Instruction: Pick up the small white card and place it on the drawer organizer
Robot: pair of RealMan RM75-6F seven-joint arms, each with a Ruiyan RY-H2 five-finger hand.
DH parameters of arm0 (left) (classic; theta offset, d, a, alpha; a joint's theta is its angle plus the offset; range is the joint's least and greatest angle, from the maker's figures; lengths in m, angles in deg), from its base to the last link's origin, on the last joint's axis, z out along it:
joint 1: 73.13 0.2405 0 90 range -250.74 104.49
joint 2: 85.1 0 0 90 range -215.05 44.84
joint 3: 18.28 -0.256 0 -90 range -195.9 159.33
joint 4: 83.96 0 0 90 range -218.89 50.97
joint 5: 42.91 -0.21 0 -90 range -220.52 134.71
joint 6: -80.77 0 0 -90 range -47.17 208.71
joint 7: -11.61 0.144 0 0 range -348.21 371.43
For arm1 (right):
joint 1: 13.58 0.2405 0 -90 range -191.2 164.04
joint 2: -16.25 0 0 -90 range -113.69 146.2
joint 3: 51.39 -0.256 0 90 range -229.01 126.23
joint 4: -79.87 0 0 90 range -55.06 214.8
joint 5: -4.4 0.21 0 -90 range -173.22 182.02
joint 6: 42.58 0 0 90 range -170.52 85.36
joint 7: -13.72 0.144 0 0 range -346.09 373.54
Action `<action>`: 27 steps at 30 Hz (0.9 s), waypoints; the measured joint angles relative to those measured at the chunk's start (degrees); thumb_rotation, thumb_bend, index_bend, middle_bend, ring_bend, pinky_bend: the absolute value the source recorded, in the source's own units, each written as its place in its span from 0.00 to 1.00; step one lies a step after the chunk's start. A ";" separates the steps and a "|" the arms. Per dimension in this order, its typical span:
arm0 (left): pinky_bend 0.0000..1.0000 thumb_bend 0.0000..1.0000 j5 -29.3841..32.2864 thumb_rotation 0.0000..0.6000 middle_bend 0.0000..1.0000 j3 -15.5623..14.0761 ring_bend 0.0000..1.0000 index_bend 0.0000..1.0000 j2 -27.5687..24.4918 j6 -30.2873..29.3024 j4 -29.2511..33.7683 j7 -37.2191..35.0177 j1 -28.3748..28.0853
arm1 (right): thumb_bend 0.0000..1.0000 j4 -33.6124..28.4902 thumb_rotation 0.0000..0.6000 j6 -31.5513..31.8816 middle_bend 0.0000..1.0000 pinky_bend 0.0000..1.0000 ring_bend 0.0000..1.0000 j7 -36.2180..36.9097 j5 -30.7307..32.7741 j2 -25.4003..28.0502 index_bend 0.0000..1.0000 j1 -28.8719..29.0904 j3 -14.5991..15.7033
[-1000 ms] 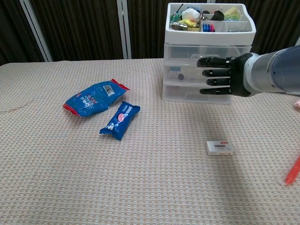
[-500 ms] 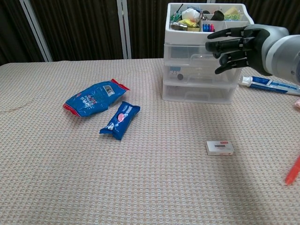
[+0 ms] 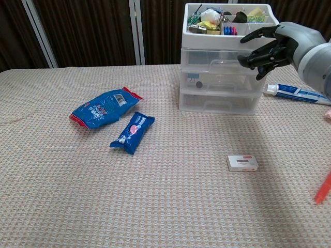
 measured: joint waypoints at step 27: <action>0.00 0.26 0.12 1.00 0.00 0.04 0.00 0.11 -0.19 0.23 0.17 -0.13 -0.06 | 0.35 10.10 1.00 1.56 0.72 0.51 0.71 -8.24 -6.46 -3.84 0.47 0.82 1.72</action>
